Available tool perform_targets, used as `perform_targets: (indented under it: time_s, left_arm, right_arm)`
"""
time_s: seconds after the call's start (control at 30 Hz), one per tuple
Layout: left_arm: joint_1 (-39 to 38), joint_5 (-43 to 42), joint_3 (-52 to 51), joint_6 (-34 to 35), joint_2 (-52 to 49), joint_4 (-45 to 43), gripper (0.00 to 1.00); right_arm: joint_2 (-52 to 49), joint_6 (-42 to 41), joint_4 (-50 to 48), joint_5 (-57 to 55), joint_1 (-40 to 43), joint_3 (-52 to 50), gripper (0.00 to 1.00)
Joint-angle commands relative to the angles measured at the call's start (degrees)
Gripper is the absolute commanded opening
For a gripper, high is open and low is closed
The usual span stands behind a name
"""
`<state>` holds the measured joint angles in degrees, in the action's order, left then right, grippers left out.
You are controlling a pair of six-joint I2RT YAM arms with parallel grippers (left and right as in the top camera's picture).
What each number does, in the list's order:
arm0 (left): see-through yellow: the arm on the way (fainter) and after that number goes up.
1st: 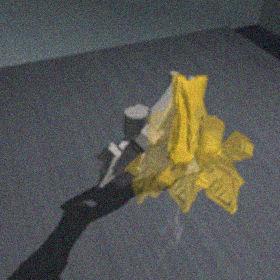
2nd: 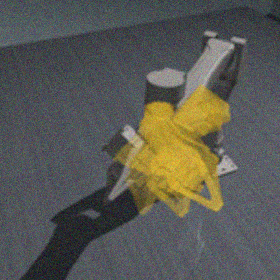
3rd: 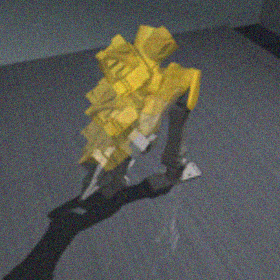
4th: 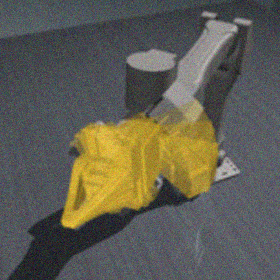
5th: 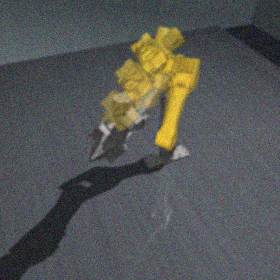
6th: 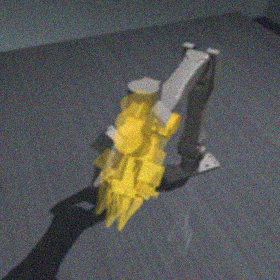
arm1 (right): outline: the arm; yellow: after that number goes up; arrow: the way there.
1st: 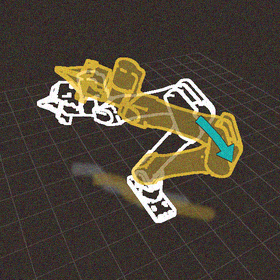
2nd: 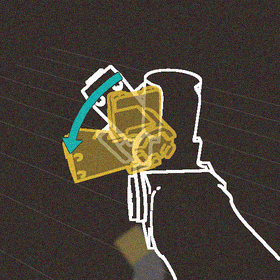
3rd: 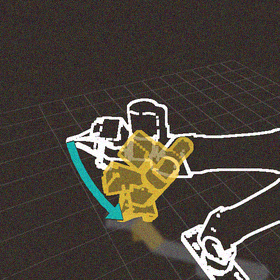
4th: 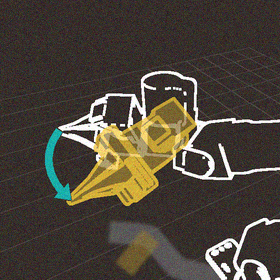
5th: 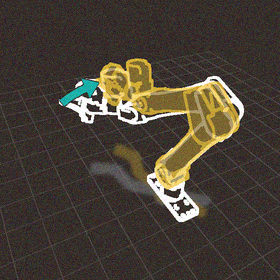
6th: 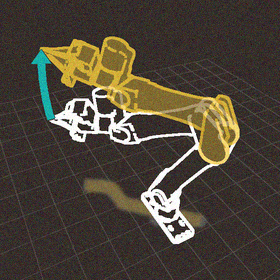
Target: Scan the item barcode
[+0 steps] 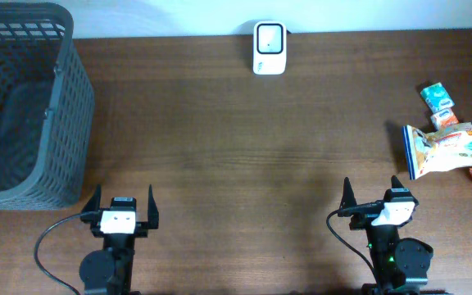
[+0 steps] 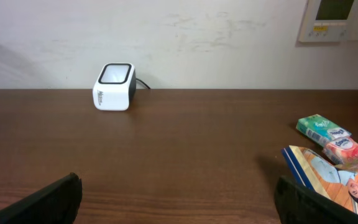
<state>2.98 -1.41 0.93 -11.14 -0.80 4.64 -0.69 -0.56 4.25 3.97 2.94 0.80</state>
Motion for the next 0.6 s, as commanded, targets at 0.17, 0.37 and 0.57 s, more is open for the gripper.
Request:
perform_targets:
  time_s: [0.17,0.37,0.57]
  left_arm:
    - [0.2,1.9,-0.5,2.4,0.5,0.2,0.99]
    - [-0.1,1.5,-0.5,10.3,0.5,0.3,0.99]
    - [-0.1,1.9,-0.5,10.5,0.5,0.3,0.99]
  right_arm:
    - [0.5,0.1,0.0,0.5,-0.3,-0.5,0.98]
    - [0.5,0.1,0.0,0.5,-0.3,-0.5,0.99]
    - [0.5,0.1,0.0,0.5,-0.3,-0.5,0.99]
